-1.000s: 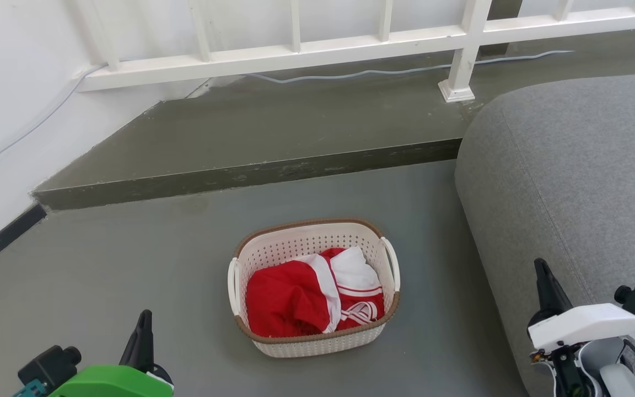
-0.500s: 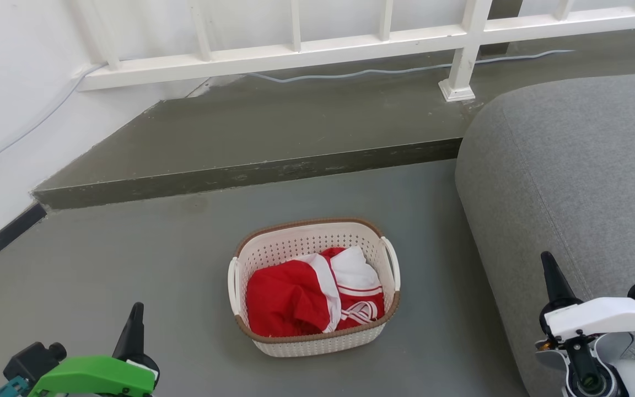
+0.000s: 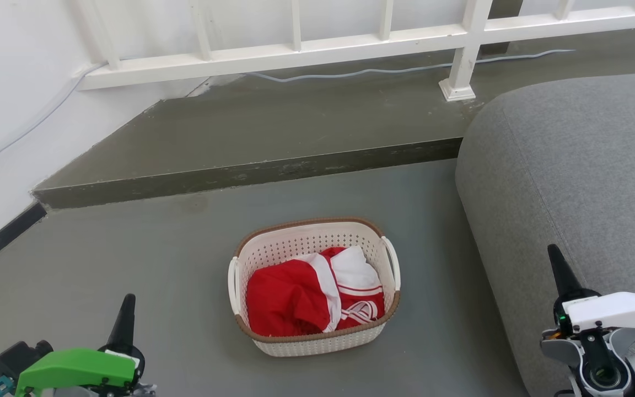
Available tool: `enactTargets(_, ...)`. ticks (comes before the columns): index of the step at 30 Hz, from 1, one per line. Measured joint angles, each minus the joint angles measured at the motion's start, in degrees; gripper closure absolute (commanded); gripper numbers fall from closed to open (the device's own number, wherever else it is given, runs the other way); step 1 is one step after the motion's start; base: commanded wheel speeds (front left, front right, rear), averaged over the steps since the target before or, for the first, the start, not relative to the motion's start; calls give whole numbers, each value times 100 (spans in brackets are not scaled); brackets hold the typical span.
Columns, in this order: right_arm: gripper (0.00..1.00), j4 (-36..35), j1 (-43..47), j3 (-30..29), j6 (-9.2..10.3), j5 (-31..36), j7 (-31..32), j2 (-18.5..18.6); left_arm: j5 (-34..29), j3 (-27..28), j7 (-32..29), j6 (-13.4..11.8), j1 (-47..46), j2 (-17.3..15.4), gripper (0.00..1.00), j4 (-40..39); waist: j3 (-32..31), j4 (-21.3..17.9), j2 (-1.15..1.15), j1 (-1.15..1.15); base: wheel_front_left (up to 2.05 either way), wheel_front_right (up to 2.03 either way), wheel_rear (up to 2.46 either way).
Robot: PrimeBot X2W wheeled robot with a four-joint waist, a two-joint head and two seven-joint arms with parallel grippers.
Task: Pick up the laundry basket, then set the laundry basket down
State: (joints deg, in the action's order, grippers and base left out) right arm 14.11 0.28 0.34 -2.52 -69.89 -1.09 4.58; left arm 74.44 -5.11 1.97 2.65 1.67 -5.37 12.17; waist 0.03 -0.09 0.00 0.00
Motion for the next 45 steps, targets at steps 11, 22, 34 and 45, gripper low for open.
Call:
enactTargets(11, 100, 45, -122, -174, -141, -809, 172, -10, 700, 177, -154, 138, -135, 22, 100, 74, 5, 3, 0, 0, 0, 0, 0)
enactTargets(22, 100, 101, -235, -342, -272, -1604, 349, -29, 1392, 360, -324, 247, -264, 32, 100, 187, 11, 6, 0, 0, 0, 0, 0)
enactTargets(34, 100, 135, -340, -512, -402, -2414, 492, -52, 2081, 537, -495, 390, -395, 46, 100, 267, 16, 9, 0, 0, 0, 0, 0)
enactTargets(45, 100, 151, -340, -522, -403, -2421, 493, -54, 2081, 547, -497, 397, -416, 48, 100, 290, 15, 9, 0, 0, 0, 0, 0)
